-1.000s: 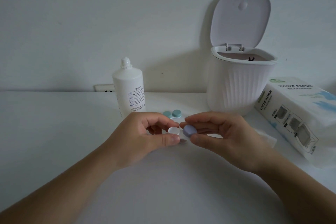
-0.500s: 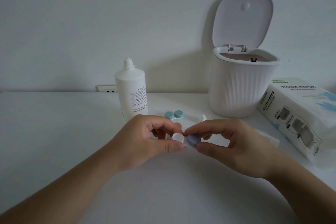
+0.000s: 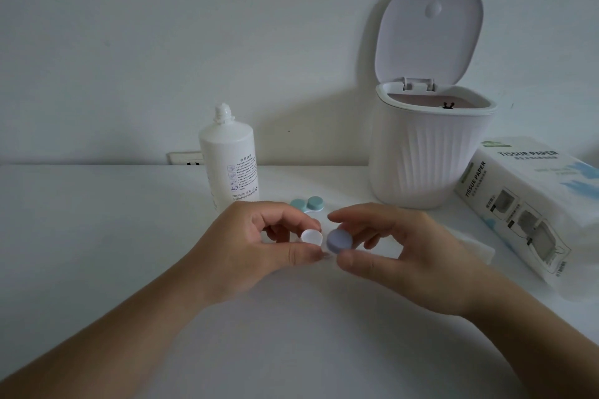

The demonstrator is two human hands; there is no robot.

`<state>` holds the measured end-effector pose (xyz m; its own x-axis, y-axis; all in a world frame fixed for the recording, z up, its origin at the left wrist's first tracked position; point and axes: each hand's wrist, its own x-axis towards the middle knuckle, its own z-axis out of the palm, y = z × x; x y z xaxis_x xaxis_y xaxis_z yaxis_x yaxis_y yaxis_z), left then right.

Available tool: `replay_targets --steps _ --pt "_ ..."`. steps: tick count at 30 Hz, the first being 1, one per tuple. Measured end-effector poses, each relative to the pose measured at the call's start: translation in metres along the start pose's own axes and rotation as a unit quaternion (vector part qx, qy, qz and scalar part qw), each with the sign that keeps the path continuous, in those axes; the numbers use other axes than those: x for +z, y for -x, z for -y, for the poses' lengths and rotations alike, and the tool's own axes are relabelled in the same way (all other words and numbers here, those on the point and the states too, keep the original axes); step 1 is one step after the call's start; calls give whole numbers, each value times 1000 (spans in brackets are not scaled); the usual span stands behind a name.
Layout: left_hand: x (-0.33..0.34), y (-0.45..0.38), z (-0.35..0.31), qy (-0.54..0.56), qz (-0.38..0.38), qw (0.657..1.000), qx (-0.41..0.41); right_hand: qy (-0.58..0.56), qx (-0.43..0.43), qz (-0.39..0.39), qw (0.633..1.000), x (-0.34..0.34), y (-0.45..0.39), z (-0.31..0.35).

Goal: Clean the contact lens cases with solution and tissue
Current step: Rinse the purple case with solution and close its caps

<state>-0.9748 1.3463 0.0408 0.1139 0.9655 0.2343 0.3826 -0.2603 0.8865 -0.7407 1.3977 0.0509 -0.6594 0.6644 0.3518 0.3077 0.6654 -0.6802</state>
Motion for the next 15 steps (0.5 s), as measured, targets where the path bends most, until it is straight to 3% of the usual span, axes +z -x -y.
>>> replay_targets --steps 7,15 --pt "-1 0 2 19 -18 1000 4 -53 -1 -28 998 1 1 4" --pt "1 0 2 9 -5 1000 13 -22 25 -30 999 5 0 2"
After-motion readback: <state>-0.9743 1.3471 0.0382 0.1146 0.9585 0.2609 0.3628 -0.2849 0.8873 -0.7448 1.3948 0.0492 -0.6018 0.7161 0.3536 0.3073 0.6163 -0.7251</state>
